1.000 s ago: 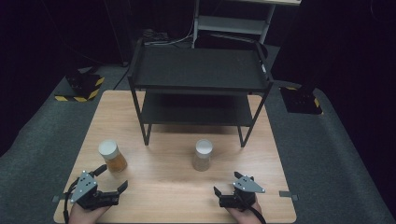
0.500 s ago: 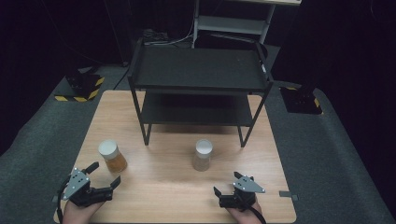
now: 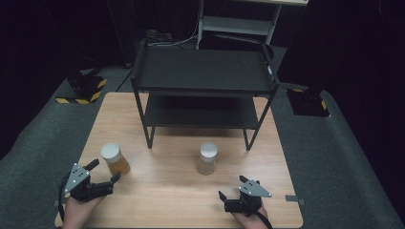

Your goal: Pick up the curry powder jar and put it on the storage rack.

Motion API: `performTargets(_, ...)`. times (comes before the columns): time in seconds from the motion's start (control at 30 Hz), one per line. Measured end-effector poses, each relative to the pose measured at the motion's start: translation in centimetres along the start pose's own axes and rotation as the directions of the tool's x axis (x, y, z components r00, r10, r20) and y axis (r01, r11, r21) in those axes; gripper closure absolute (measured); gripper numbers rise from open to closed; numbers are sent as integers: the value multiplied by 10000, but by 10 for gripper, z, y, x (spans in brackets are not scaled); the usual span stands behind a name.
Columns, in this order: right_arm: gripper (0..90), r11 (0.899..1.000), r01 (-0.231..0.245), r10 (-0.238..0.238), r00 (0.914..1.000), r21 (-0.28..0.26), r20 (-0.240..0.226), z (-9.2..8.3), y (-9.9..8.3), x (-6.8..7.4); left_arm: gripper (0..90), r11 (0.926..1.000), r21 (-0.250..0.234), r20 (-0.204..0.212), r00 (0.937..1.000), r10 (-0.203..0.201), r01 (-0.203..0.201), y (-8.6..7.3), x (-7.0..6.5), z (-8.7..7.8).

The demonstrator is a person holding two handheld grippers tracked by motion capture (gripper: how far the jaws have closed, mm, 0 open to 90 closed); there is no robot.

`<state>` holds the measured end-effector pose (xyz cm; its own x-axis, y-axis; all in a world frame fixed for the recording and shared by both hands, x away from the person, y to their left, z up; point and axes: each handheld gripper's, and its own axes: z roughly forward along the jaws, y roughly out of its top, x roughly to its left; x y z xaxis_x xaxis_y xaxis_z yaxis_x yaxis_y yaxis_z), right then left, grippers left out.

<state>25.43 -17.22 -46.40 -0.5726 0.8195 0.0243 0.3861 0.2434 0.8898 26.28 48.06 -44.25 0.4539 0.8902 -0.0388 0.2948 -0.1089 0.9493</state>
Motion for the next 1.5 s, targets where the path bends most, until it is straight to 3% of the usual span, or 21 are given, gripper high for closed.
performTargets(0.4,0,10000,-76,76,10000,29,47,0,1,0,156,9996,-224,118,9998,189,-187,7,6,12)
performTargets(0.77,0,9989,-133,119,9994,443,312,1,6,3,221,9997,-195,-260,9996,134,-139,11,5,22)
performTargets(1.5,0,9972,-51,12,9986,743,519,-3,8,2,333,9986,-461,-101,9996,263,-267,11,10,26)
